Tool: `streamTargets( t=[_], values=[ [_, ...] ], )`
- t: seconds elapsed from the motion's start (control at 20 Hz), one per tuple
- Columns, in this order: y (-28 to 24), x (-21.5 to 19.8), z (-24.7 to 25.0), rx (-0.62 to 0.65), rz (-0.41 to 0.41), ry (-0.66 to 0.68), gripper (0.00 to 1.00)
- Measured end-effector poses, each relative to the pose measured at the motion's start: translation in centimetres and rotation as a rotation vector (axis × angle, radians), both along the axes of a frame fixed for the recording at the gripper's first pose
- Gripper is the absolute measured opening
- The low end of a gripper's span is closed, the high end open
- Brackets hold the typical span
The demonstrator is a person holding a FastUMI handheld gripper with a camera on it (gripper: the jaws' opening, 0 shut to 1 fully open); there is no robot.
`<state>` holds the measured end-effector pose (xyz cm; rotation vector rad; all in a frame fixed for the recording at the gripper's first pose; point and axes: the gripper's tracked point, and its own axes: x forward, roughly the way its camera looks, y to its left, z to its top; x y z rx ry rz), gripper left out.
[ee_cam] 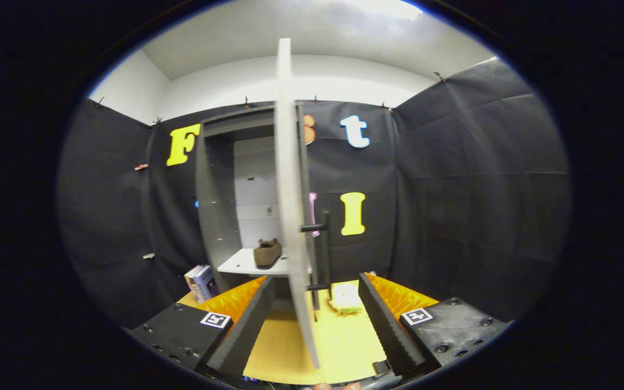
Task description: Open the shoe cabinet door, grab the shoes and put them into the shoe cabinet, then close the shoe cabinet door.
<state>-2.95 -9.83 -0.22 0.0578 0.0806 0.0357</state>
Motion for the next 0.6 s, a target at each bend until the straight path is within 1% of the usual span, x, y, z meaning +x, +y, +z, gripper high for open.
streamTargets(
  t=[0.15,0.25,0.35,0.45,0.6],
  values=[
    [-3.3,2.6,-0.7,0.003,-0.060,0.019,0.98],
    [-4.7,4.2,-1.1,0.003,-0.080,0.027,0.98],
    [-5.1,5.3,-1.5,0.000,-0.079,0.043,0.98],
    [-4.4,6.0,-1.4,0.003,-0.068,0.049,0.98],
    [-4.1,6.2,-1.3,-0.018,-0.076,0.048,0.98]
  ],
)
